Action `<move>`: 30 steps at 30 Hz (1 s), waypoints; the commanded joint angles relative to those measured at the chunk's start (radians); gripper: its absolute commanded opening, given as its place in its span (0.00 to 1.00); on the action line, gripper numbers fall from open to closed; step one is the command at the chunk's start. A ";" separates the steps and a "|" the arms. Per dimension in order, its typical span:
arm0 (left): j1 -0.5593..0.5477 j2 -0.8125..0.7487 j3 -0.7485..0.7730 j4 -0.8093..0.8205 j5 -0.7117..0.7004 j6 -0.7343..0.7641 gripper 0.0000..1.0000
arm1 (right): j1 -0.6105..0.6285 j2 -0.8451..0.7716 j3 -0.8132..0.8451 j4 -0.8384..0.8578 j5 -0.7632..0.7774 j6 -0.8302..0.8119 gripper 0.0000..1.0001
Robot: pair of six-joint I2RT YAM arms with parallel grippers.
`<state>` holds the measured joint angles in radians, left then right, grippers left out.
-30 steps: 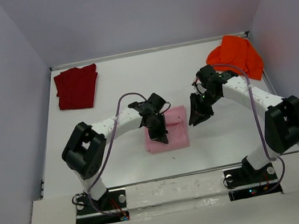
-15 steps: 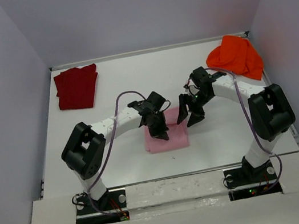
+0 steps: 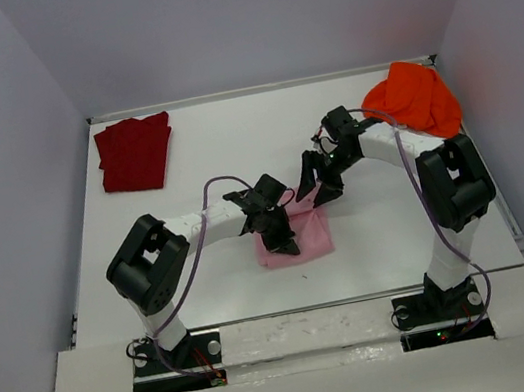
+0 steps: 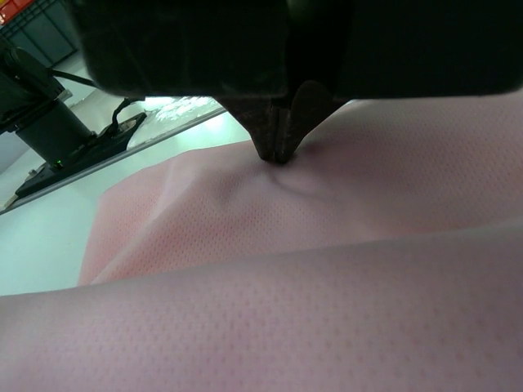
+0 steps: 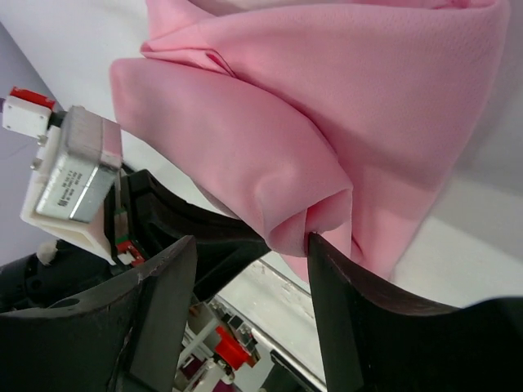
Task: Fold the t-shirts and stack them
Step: Fold the long partially folded tshirt into a neat square
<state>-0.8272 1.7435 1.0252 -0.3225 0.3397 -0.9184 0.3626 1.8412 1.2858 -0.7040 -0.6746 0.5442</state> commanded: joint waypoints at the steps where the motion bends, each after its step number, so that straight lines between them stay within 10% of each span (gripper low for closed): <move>1: 0.002 -0.041 -0.002 0.017 0.007 -0.005 0.00 | 0.018 0.023 0.060 0.041 -0.010 0.031 0.61; 12: 0.003 -0.047 0.009 -0.021 -0.011 0.026 0.00 | 0.081 0.059 0.067 0.067 0.027 0.071 0.58; 14: 0.003 -0.050 0.004 -0.021 -0.011 0.027 0.00 | 0.090 0.076 0.085 0.067 0.043 0.074 0.33; 15: 0.003 -0.052 0.001 -0.023 -0.010 0.026 0.00 | 0.090 0.085 0.093 0.067 0.047 0.077 0.00; 30: 0.007 -0.084 -0.027 -0.033 -0.016 0.039 0.00 | 0.090 0.204 0.340 -0.072 0.208 0.103 0.00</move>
<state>-0.8265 1.7020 1.0073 -0.3367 0.3244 -0.8989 0.4465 2.0304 1.5658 -0.7238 -0.5499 0.6296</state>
